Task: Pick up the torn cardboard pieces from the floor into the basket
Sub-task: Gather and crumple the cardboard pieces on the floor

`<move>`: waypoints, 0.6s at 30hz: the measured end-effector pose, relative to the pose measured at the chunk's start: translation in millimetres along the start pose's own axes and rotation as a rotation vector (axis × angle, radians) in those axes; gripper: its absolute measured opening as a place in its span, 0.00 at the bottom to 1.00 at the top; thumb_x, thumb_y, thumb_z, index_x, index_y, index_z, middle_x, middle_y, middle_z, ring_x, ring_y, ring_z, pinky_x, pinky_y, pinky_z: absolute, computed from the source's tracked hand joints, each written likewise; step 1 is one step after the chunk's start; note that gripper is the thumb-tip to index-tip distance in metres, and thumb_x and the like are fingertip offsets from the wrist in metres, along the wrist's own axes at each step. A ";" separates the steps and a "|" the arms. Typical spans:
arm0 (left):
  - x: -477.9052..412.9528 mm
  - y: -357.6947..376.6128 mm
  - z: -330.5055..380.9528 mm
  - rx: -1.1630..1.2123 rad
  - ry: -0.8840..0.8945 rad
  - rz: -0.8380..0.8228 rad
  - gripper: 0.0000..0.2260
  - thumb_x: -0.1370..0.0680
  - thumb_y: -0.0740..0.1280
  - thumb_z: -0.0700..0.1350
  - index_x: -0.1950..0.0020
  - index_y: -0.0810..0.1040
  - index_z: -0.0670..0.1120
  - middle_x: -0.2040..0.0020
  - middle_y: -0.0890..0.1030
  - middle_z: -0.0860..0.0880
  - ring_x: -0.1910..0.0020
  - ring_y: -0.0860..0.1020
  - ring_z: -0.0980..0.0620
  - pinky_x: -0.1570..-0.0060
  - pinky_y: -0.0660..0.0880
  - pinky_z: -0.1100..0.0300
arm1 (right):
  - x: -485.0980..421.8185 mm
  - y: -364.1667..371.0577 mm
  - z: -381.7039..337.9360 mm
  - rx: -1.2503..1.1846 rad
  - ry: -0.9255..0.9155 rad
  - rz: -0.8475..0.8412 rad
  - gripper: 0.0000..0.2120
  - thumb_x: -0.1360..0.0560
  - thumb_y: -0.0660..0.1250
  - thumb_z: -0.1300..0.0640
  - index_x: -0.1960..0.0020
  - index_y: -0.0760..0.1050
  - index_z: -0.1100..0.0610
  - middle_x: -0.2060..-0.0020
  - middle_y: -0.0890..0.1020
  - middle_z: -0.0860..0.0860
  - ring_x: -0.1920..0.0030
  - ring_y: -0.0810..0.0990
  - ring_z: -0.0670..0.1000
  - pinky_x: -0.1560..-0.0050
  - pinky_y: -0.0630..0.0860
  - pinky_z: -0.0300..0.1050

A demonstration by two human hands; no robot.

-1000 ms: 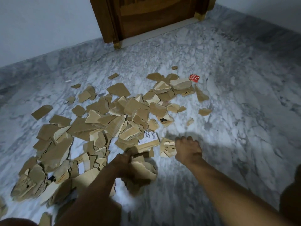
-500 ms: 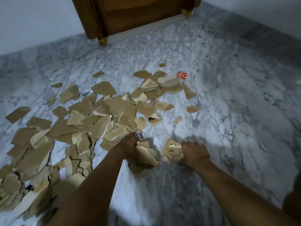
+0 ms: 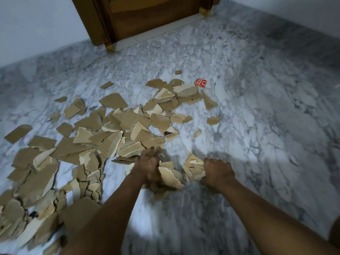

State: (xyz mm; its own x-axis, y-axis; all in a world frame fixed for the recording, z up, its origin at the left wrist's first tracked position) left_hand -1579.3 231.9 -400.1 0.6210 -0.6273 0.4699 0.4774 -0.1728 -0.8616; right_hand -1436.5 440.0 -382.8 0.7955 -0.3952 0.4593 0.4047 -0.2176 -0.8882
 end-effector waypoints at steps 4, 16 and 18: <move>12.1 -7.9 17.7 0.222 0.095 0.074 0.35 0.37 0.78 0.53 0.32 0.70 0.55 0.30 0.70 0.52 0.31 0.68 0.47 0.34 0.66 0.52 | 2.6 -3.5 1.7 0.013 0.000 -0.001 0.28 0.32 0.72 0.39 0.38 0.70 0.52 0.41 0.79 0.51 0.41 0.78 0.55 0.43 0.70 0.51; 29.8 -63.0 -104.4 0.755 -0.250 0.024 0.27 0.43 0.85 0.45 0.47 0.84 0.46 0.50 0.85 0.49 0.48 0.83 0.48 0.45 0.78 0.55 | -27.2 -59.1 -19.0 -0.290 -0.006 -0.270 0.34 0.43 0.73 0.37 0.41 0.74 0.52 0.47 0.80 0.50 0.51 0.81 0.51 0.51 0.81 0.47; 22.8 -55.9 -109.5 0.634 -0.267 0.010 0.39 0.53 0.85 0.58 0.44 0.82 0.51 0.43 0.83 0.49 0.44 0.81 0.50 0.39 0.77 0.53 | -30.5 -58.5 -33.7 -0.360 -0.052 -0.287 0.33 0.47 0.72 0.37 0.46 0.77 0.50 0.51 0.82 0.49 0.54 0.82 0.49 0.52 0.82 0.47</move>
State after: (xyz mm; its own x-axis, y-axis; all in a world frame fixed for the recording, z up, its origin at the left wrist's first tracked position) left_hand -1659.9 144.1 -362.2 0.7201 -0.4041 0.5640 0.6921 0.3603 -0.6255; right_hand -1499.7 434.7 -344.4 0.6998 -0.2302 0.6762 0.4366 -0.6114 -0.6600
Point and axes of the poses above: each hand's wrist, its own x-axis away from the middle knuckle, its own y-axis out of the palm, z = x × y, the point moved 1 cm from there along -x, towards the middle knuckle
